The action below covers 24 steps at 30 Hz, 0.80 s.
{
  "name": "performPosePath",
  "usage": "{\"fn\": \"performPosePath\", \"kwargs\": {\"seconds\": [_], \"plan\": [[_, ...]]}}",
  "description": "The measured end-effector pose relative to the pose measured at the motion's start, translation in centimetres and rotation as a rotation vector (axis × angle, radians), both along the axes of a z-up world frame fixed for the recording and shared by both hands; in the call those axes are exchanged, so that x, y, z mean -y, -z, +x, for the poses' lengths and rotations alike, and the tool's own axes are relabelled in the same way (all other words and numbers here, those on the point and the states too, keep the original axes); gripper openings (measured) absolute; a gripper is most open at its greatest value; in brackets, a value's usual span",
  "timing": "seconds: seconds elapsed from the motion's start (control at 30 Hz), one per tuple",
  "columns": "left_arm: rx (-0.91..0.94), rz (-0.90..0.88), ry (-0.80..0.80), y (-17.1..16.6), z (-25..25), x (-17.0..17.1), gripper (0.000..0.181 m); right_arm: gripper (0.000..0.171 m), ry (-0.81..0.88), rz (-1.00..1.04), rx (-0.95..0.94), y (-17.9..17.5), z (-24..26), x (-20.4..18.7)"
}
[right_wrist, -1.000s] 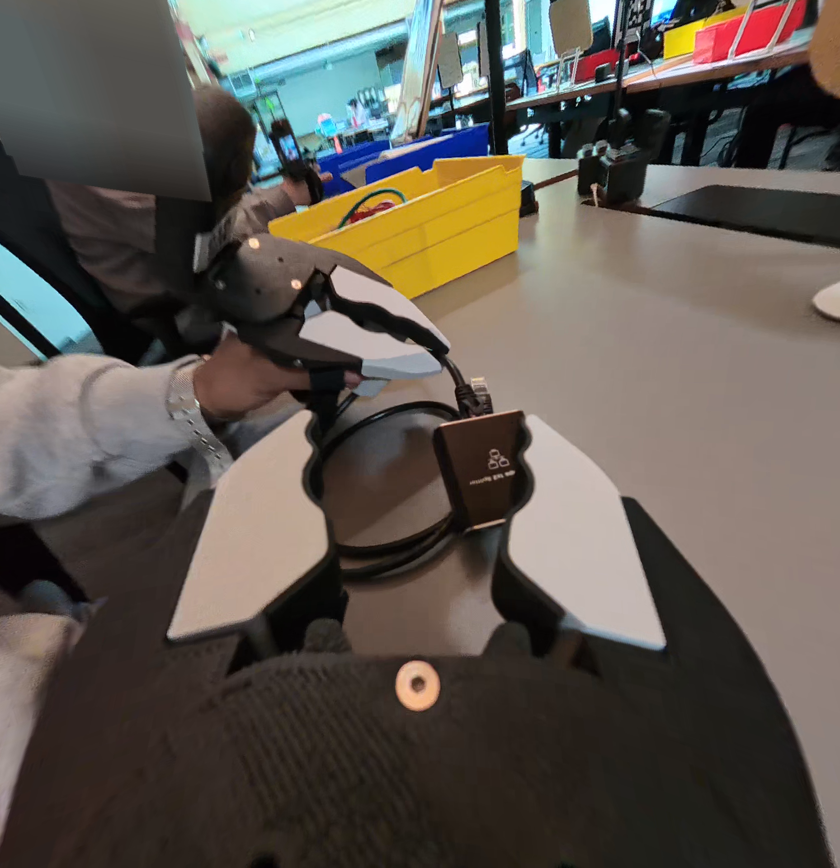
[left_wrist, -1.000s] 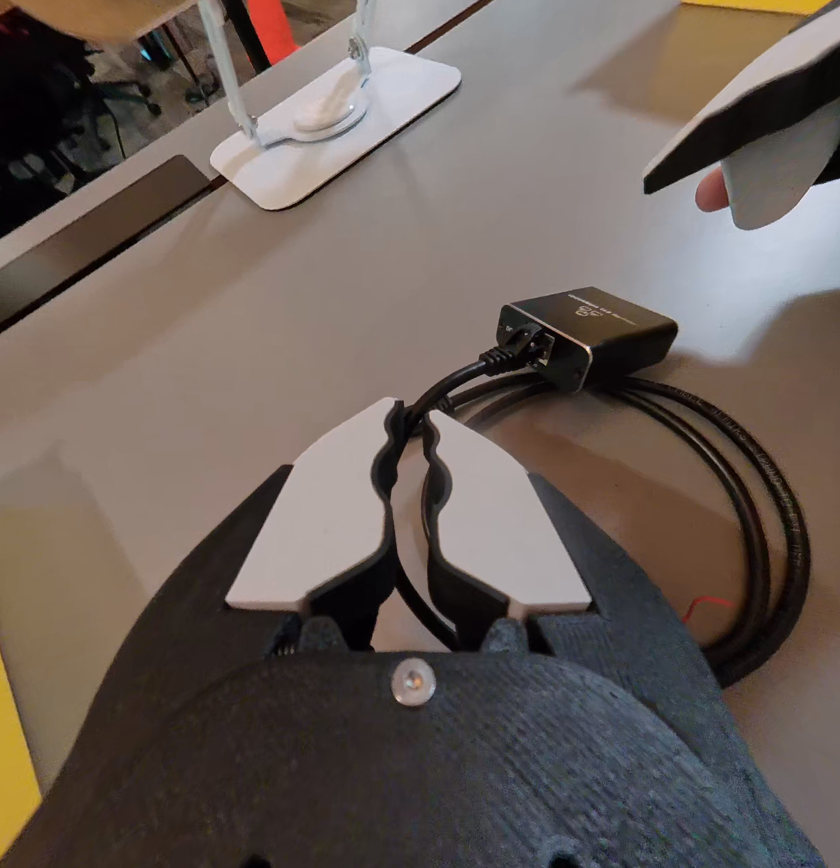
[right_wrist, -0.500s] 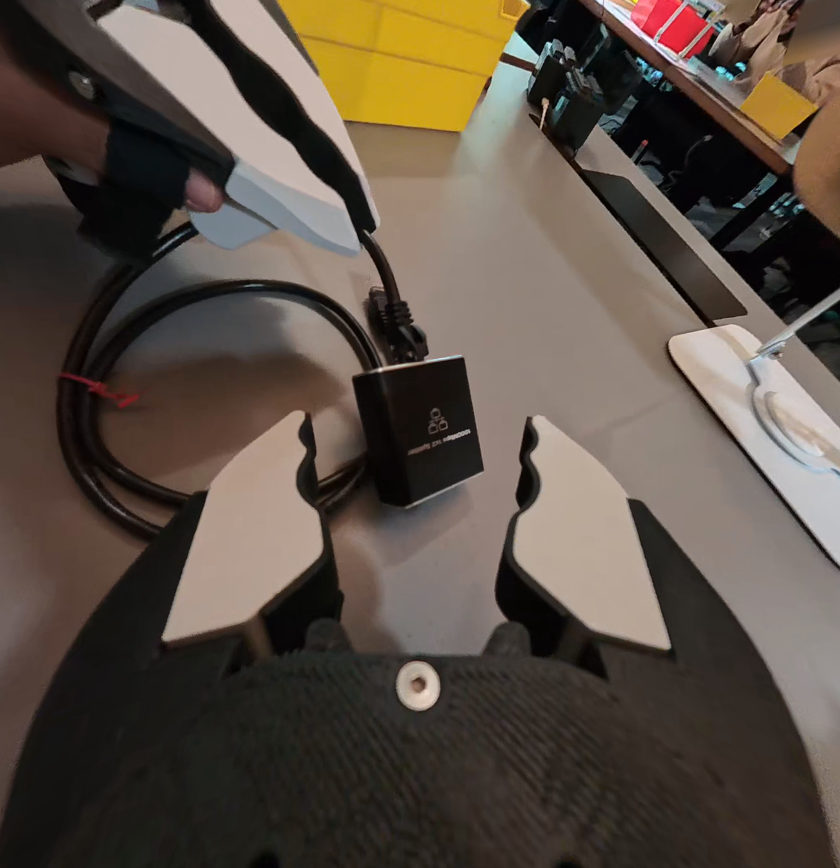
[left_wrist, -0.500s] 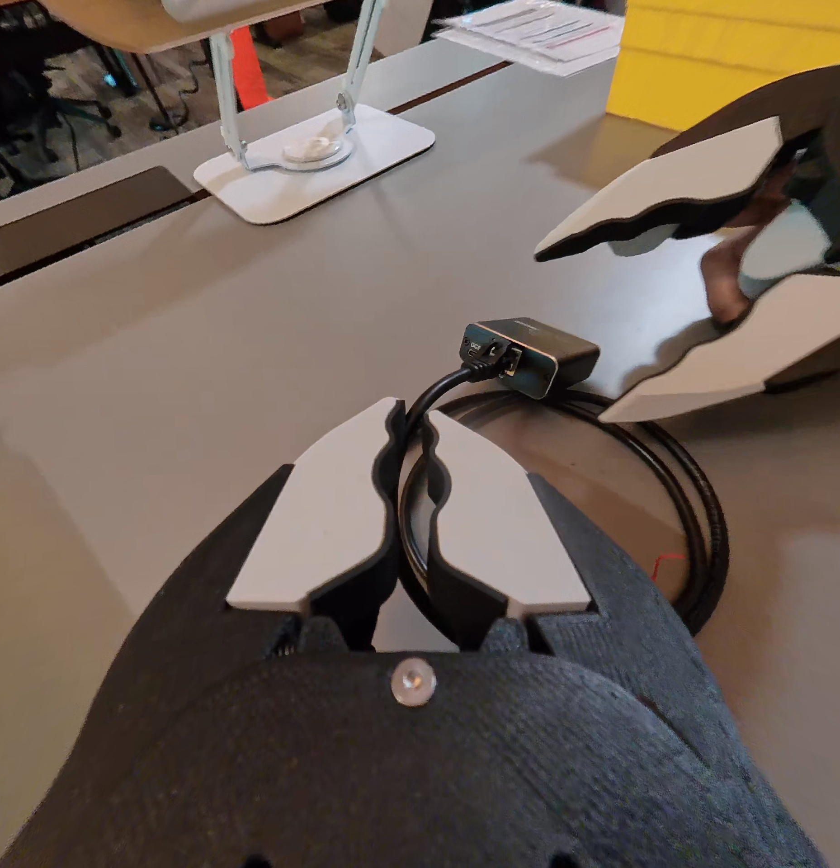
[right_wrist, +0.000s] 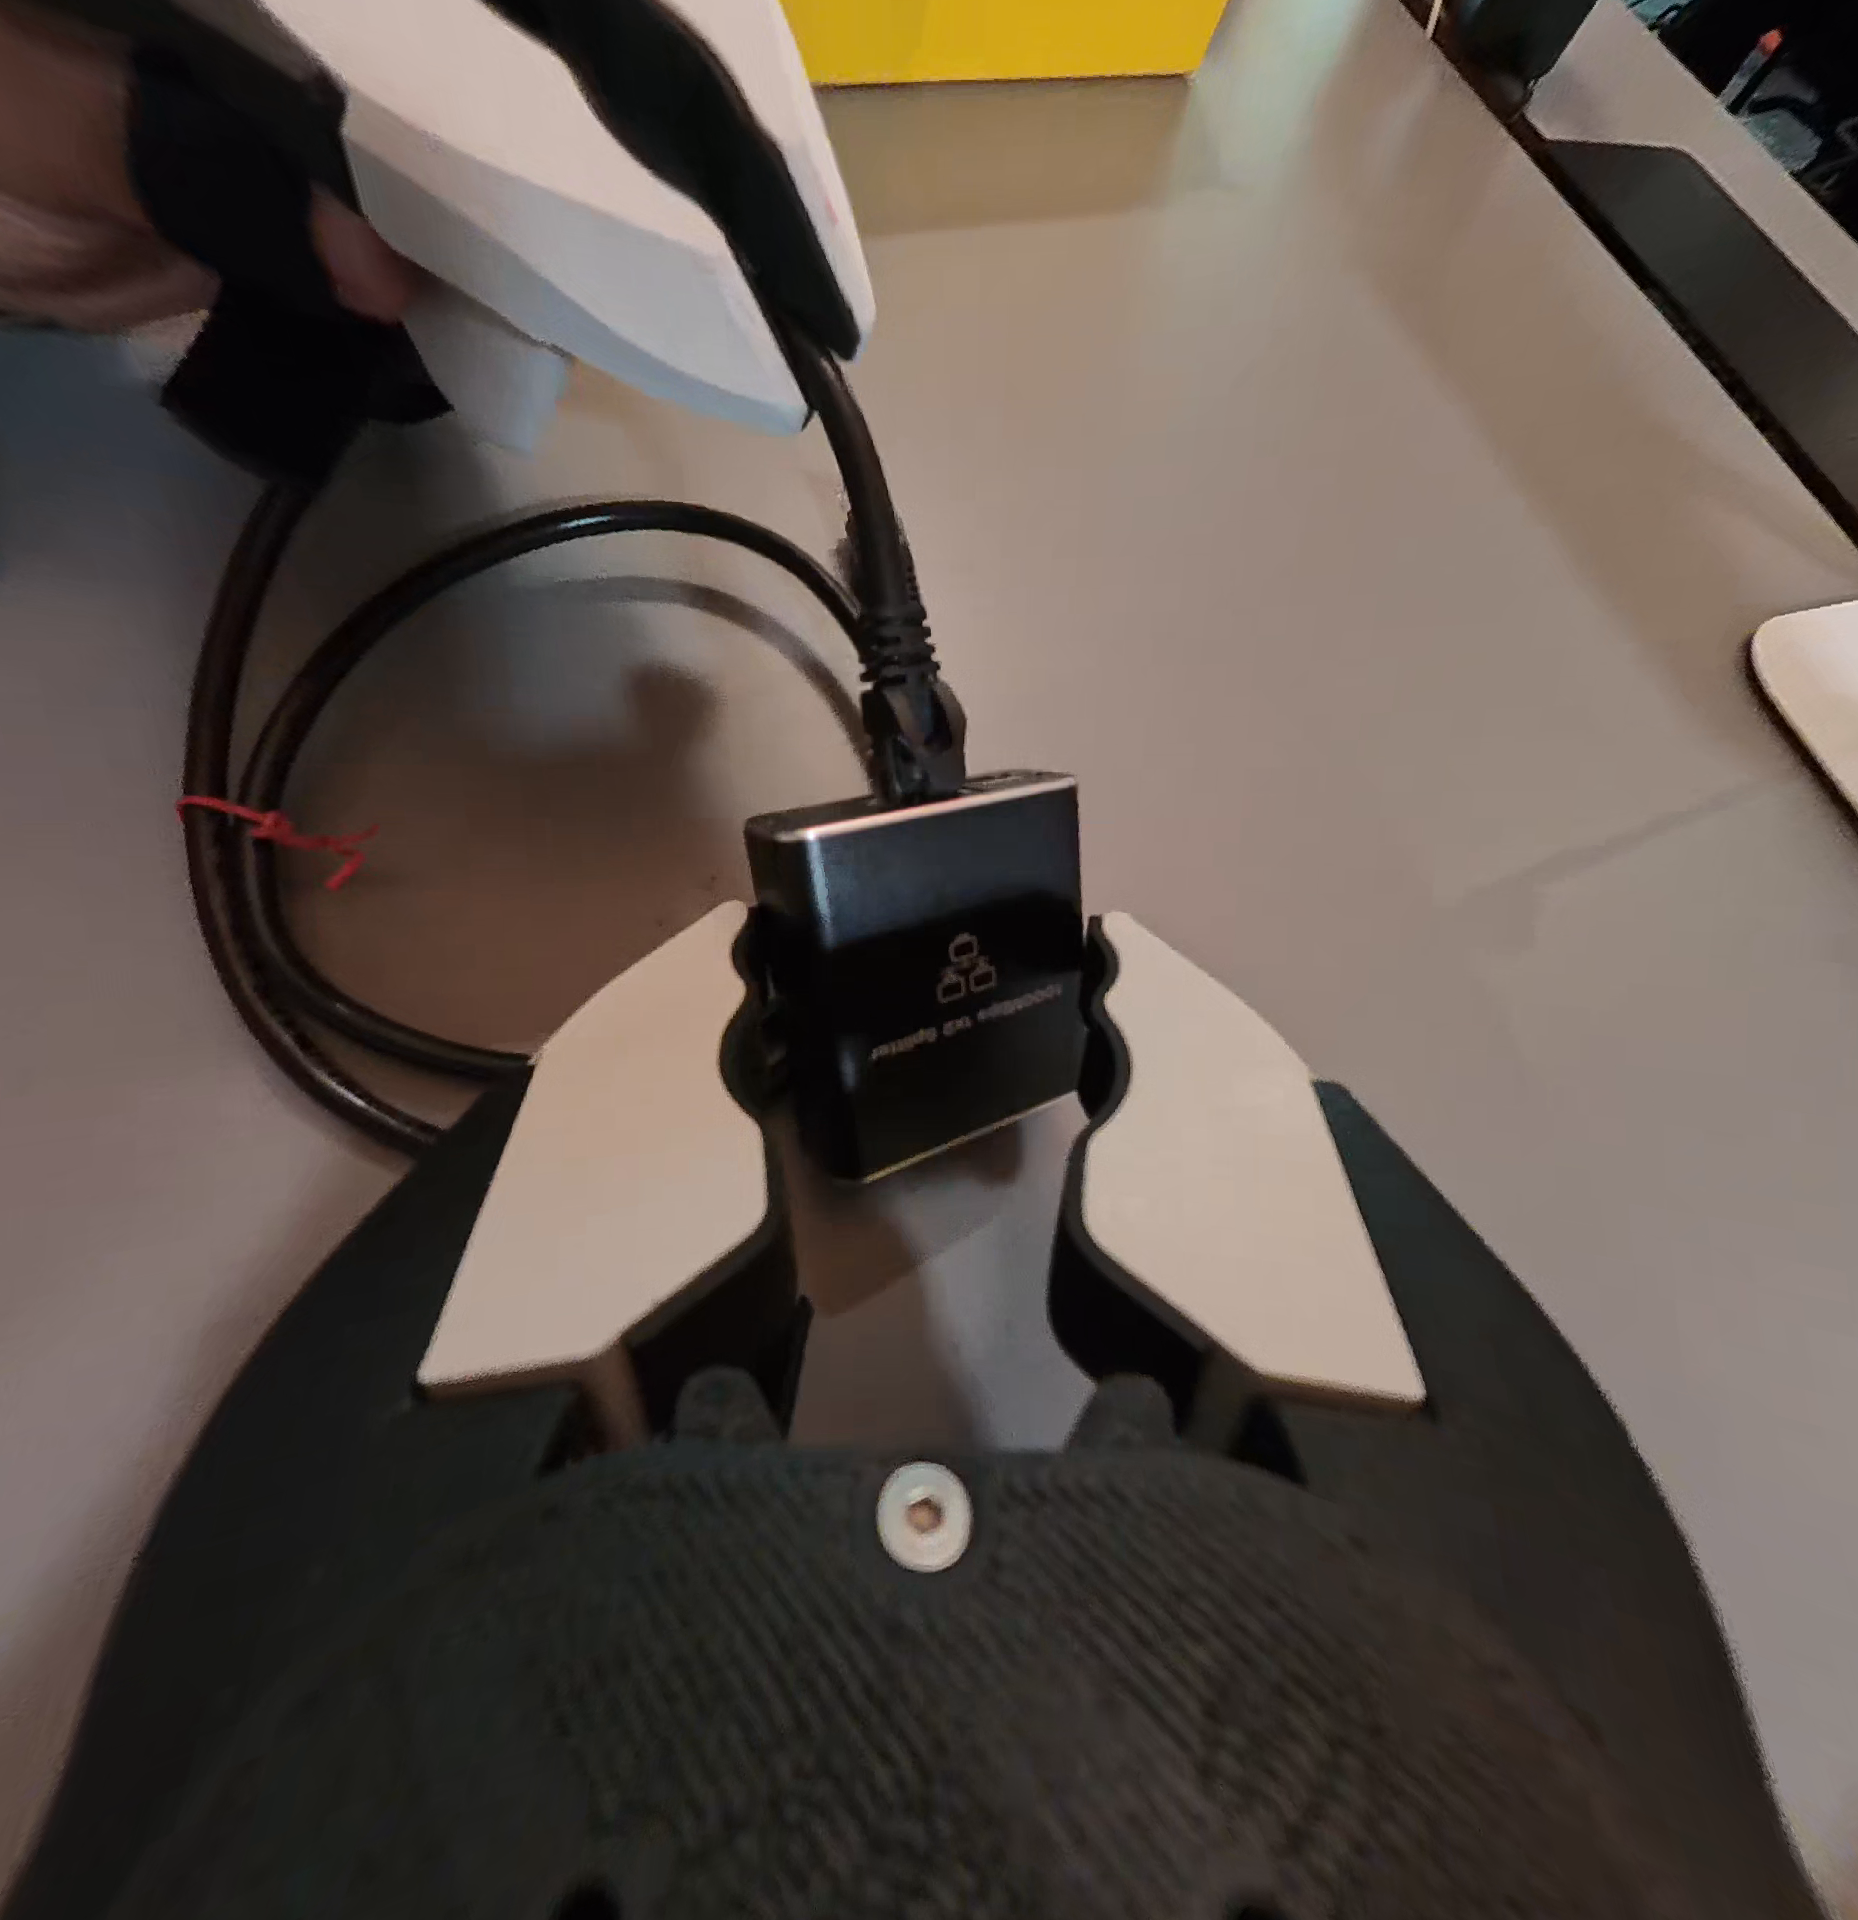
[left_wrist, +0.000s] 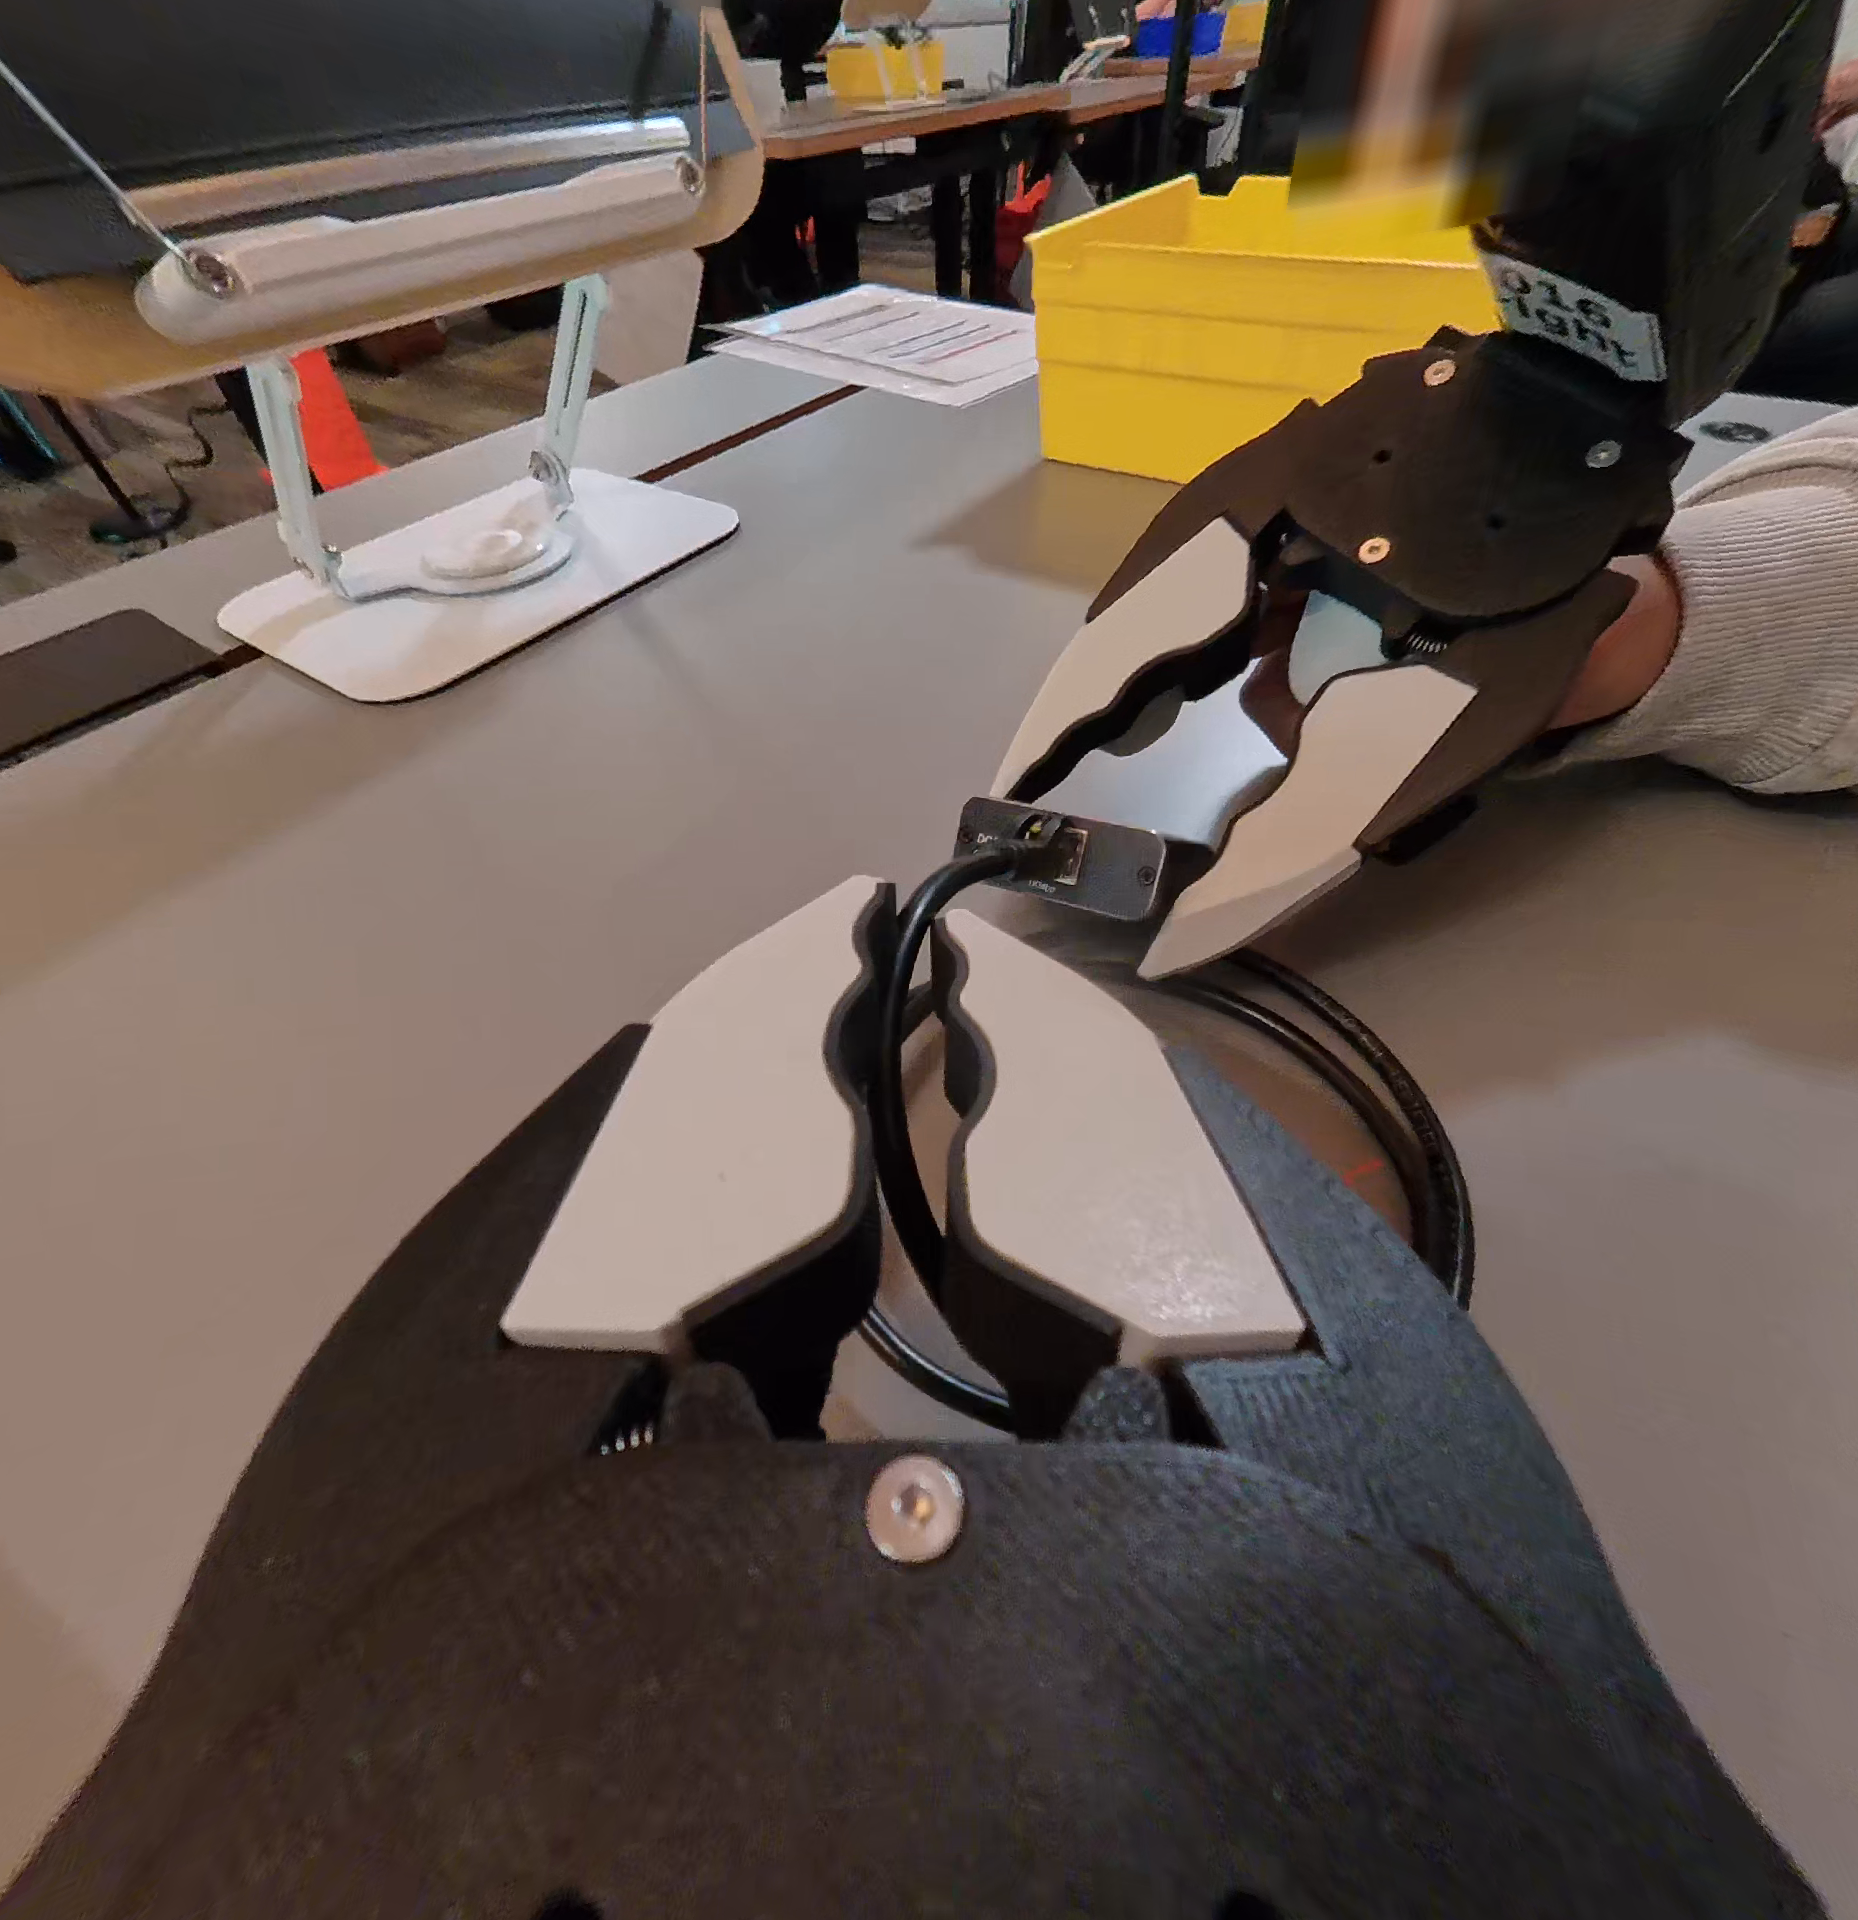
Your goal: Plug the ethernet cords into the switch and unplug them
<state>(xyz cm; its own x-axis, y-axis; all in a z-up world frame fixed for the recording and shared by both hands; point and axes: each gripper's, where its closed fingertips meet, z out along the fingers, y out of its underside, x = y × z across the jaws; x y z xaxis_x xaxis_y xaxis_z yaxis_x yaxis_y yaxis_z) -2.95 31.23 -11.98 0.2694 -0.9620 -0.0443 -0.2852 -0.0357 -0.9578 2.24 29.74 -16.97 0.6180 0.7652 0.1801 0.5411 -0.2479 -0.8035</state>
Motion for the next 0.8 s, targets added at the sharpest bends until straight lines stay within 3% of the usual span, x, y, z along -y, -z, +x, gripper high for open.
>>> {"fn": "performPosePath", "kwargs": {"seconds": [0.03,0.13,0.23,0.37,0.4,0.43,0.5,0.63,0.8], "plan": [[0.0,0.0,-0.001,0.0,0.0,-0.1,0.011,0.059,0.009,0.006,-0.008,-0.1,0.1,-0.1],[0.003,0.051,-0.079,-0.3,0.2,-1.0,0.077,0.058,0.028,0.049,-0.017,-0.8,0.3,-0.2],[-0.086,0.167,-0.11,0.2,0.9,-0.9,0.097,0.057,0.021,0.094,-0.02,-1.5,0.1,0.1],[-0.29,0.387,-0.11,1.6,1.9,-0.6,0.084,0.055,-0.014,0.164,-0.022,-2.5,-0.3,0.9],[-0.338,0.432,-0.1,1.9,2.1,-0.5,0.072,0.049,-0.022,0.192,-0.01,-2.7,-0.2,1.1],[-0.375,0.466,-0.076,2.0,2.4,-0.1,0.056,0.027,-0.021,0.222,0.011,-2.7,0.0,1.4],[-0.39,0.53,-0.03,1.4,3.3,0.9,0.028,0.025,-0.014,0.239,0.055,-2.4,0.4,1.8],[-0.43,0.566,0.055,2.0,5.3,1.9,0.011,0.025,0.006,0.197,0.033,-1.9,0.8,2.7],[-0.449,0.434,0.113,3.8,6.4,1.6,0.021,0.025,0.032,0.186,0.041,-1.5,1.7,3.1]]}}
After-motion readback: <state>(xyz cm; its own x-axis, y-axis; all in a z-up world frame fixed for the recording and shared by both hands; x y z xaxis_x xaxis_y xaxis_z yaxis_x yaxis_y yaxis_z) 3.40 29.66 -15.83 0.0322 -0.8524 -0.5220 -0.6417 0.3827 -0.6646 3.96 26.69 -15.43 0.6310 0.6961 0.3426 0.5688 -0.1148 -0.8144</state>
